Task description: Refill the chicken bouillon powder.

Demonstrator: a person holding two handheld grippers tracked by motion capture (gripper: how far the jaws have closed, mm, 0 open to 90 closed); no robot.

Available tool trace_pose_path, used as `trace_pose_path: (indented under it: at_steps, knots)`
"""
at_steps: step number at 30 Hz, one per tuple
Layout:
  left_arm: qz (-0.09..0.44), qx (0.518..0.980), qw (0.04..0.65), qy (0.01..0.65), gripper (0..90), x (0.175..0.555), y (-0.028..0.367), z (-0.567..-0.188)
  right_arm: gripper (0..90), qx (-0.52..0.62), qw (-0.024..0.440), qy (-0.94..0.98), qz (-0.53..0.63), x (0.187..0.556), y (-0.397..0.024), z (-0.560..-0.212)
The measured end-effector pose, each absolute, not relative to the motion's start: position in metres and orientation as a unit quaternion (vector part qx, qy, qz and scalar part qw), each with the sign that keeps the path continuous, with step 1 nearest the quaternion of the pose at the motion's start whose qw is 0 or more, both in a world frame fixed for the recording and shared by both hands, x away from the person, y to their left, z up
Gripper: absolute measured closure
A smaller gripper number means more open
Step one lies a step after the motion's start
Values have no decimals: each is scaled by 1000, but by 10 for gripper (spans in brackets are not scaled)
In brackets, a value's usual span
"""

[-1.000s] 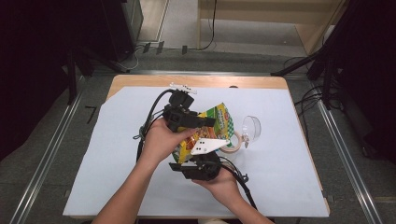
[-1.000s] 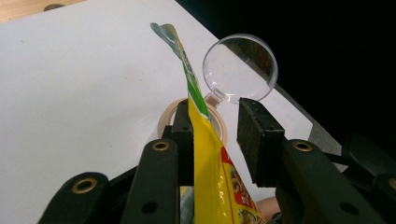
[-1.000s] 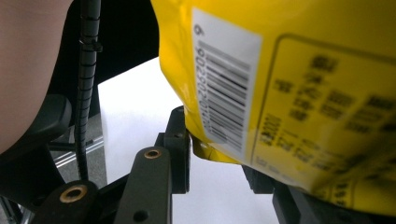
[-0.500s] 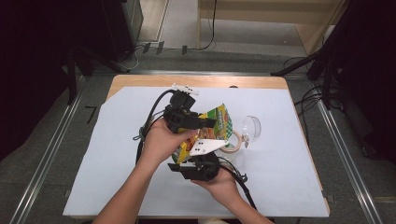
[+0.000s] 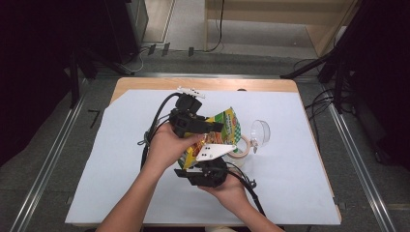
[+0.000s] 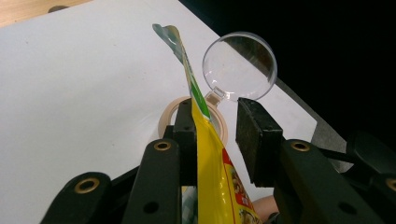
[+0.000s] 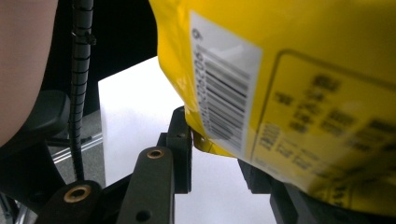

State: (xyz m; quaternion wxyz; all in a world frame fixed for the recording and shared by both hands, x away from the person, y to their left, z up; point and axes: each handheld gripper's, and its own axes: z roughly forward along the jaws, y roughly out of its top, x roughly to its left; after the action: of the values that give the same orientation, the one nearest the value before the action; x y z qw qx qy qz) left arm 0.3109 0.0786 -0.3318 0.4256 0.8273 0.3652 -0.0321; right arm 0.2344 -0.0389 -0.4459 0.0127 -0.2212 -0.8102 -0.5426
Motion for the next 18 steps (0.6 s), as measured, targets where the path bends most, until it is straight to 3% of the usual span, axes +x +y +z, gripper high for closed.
trace_pose_path:
  at_steps: [18]
  knots:
    - [-30,822,432,370,689,315,80,-331,697,-226,15,-809,-543,236,-39,-441]
